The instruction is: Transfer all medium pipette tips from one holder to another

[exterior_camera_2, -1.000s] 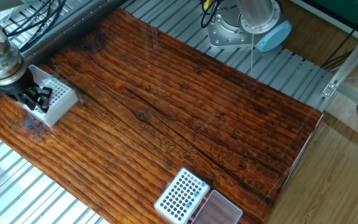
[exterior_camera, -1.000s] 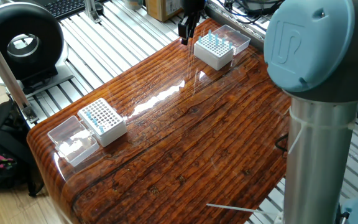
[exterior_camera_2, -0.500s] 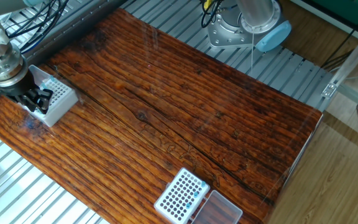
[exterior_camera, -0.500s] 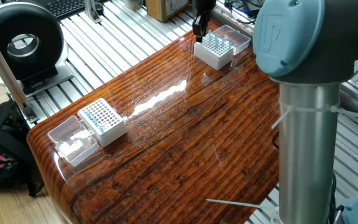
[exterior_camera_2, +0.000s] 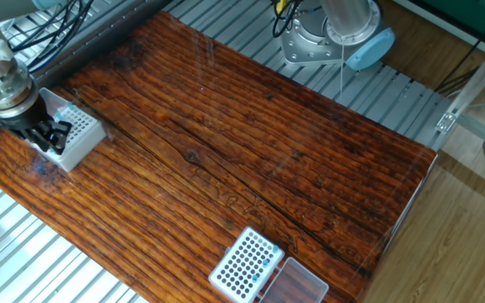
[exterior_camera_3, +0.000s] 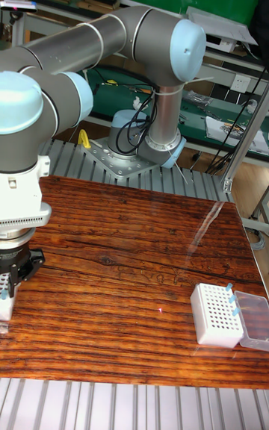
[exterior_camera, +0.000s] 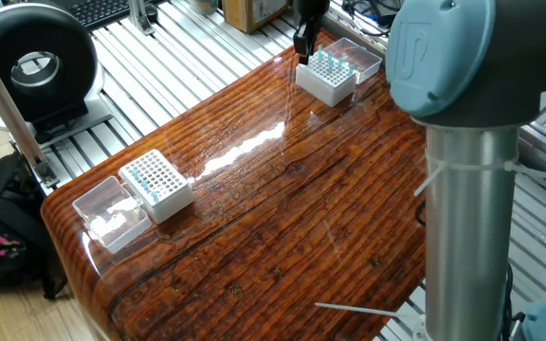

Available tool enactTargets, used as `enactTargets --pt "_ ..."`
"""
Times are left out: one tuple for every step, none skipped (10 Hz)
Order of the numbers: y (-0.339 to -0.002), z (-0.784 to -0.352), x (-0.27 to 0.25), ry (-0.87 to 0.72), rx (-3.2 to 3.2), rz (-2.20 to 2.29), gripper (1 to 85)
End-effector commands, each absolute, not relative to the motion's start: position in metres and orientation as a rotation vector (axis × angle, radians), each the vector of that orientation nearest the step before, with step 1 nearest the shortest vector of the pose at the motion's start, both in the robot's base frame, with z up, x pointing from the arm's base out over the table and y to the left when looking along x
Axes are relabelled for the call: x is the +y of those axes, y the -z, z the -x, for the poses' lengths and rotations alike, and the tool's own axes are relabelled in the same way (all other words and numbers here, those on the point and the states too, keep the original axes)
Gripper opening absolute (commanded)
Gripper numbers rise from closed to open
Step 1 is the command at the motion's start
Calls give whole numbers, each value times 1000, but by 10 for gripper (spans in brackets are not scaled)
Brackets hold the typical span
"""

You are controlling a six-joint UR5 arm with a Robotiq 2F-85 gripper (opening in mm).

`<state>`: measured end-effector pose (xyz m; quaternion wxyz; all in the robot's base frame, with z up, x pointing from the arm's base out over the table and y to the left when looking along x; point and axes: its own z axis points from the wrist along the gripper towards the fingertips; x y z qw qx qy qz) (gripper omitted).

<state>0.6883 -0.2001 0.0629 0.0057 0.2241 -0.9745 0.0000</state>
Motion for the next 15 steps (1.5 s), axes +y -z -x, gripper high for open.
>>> enactTargets --pt "-63 -689 -198 14 -3061 -684 240" --pt "-63 -688 -197 17 -3062 -674 217" --pt "-63 -688 -196 17 -3062 -664 190" --pt "-63 -688 -197 13 -3062 -662 177" --pt "-63 -687 -196 16 -3063 -654 160" --pt "-63 -687 -196 13 -3063 -652 153" --pt "-64 -687 -197 11 -3063 -652 147" --pt "-65 -687 -197 8 -3064 -652 140" --pt "-65 -688 -198 1 -3064 -647 140" --pt "-67 -688 -199 -13 -3063 -637 120" --pt "-68 -688 -200 -24 -3062 -632 103" --pt "-70 -688 -200 -29 -3062 -627 100" --pt "-73 -688 -199 -31 -3063 -617 97" --pt "-78 -687 -199 -43 -3062 -612 90" --pt "-84 -685 -197 -41 -3059 -607 87"
